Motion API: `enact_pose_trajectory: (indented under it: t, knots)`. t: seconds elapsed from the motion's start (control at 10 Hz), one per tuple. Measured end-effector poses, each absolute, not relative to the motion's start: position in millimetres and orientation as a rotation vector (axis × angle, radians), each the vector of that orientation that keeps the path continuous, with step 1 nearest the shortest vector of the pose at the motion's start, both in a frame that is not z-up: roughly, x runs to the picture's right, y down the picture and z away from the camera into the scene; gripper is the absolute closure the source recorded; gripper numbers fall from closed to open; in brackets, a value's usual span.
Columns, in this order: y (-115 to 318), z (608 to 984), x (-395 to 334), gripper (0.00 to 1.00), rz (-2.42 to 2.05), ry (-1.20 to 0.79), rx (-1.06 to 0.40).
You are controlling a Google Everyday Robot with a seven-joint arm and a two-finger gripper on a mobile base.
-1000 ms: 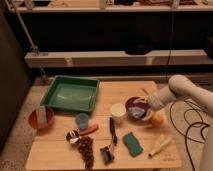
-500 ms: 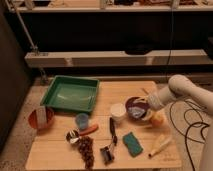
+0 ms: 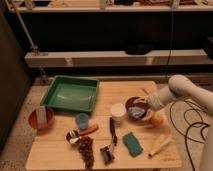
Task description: Place grapes in table surface
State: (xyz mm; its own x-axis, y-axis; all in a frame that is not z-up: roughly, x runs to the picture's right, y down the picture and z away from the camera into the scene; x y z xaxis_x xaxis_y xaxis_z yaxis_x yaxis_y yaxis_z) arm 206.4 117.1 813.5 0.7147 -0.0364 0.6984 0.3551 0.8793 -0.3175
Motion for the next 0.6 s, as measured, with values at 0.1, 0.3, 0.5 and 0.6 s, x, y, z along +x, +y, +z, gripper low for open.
enact_pose_trajectory:
  t: [0.1,0.3,0.5,0.6]
  knots:
    - [117.1,813.6,206.4,0.35,-0.225,-0.749,-0.456]
    - [117.1,813.5,206.4,0.35,-0.225,-0.749,-0.456]
    - [117.2,813.4,206.4,0.35,-0.227,-0.748,-0.457]
    - [115.4,812.4,206.9,0.35,-0.238,-0.737,-0.459]
